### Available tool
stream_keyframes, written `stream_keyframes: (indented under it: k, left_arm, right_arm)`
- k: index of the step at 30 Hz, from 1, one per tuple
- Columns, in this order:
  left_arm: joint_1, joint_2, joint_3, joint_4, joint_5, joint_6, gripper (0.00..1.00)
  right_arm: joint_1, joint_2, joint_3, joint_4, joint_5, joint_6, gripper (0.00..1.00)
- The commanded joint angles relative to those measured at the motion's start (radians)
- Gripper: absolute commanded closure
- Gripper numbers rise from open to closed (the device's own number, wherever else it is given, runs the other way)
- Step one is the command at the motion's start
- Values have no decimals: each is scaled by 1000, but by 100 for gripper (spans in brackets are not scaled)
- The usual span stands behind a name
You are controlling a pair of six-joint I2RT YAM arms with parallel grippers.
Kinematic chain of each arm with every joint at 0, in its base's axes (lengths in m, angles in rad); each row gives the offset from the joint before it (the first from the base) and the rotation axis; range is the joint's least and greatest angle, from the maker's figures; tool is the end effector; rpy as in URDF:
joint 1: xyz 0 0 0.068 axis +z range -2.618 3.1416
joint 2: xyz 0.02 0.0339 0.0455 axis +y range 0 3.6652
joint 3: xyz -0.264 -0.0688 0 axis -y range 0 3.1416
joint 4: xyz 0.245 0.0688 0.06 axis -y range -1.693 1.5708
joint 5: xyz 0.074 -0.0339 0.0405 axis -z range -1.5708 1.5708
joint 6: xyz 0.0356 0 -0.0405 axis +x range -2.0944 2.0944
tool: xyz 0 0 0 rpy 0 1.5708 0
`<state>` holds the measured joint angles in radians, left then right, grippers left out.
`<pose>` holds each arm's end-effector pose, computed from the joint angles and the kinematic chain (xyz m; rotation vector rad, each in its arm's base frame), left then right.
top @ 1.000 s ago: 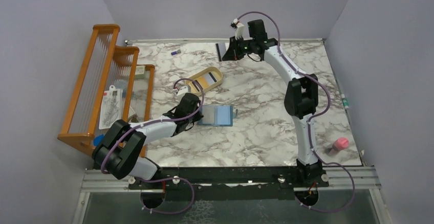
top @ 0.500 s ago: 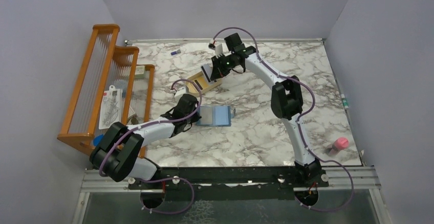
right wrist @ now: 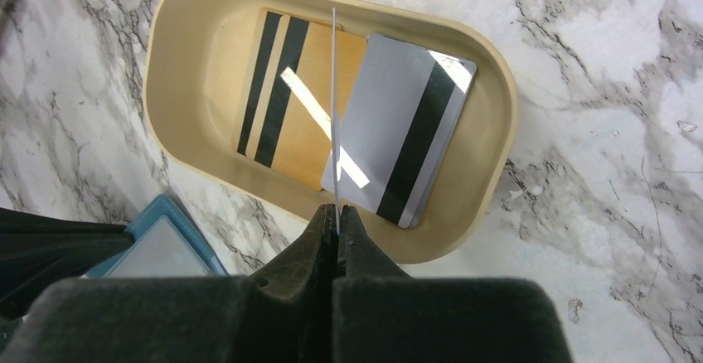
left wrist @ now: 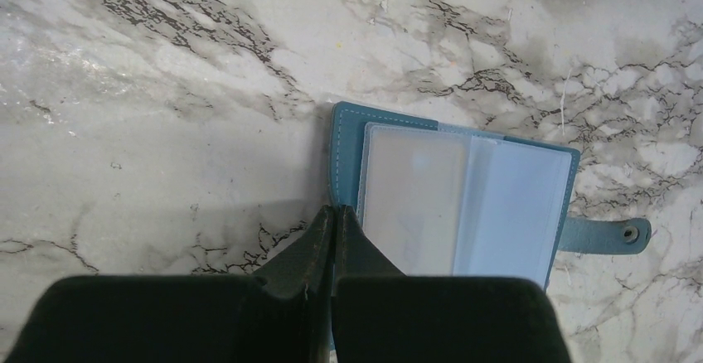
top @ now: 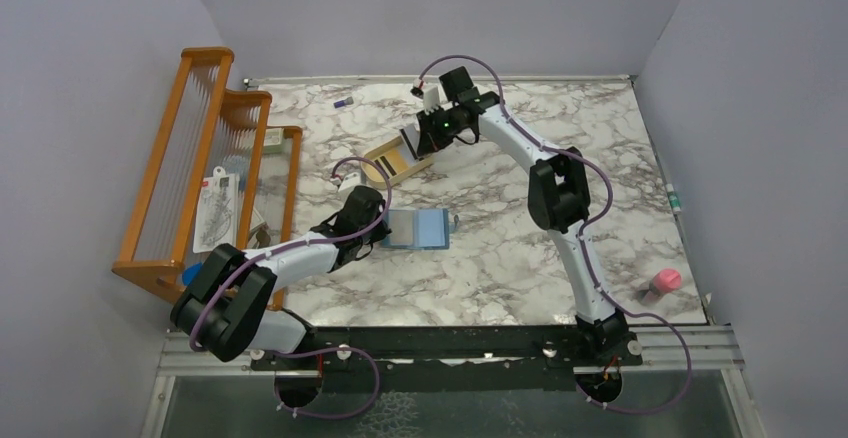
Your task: Take the credit cards out of the card holder
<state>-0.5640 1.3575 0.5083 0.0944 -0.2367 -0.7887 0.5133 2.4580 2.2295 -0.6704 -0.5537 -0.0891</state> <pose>0.2158 -0.1266 0.1528 -0.3807 2.3048 -0.4149 0.4628 0.2824 0.2016 -0.9650 2.2818 0.8661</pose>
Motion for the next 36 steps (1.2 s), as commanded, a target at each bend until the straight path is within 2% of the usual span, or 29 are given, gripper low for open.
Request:
stream_keyframes:
  k: [1,4,5,7,9,12,18,22,26,31,36]
  left_arm:
    - [6,-20,-13,-16,4,4,100]
    - [7,-16,-14,-18,5,1,100]
    - [7,-15,-14,-16,5,0,100]
    - [7,-15,-14,-16,5,-1,100]
    - [7,-15,-14,-17,5,-1,100]
    - [7,-16,-13,-17,5,-1,100]
    - [9,-18,-8,-17,6,3,100]
    - [9,-10,-7,-14,8,3,100]
    - [9,-4,-7,0,13,-1,100]
    - [9,15,-6,20,21,-7,100]
    - [6,62,-13,61,20,-16,100]
  right_arm:
    - [-1,30,19,6,47,-16,99]
    - [-1,31,13,7,59,-20,95]
    - [-1,32,14,6,59,-21,90]
    - [-1,34,16,6,63,-21,72]
    - [-1,34,16,8,68,-21,57]
    - [-1,30,16,10,78,-20,46]
    - [-1,1,18,19,123,-10,34]
    - [-1,-70,24,49,230,-8,26]
    - [-2,-185,-6,94,302,2,25]
    - [-3,-406,-270,229,290,68,25]
    - [-1,-598,-680,429,114,245,24]
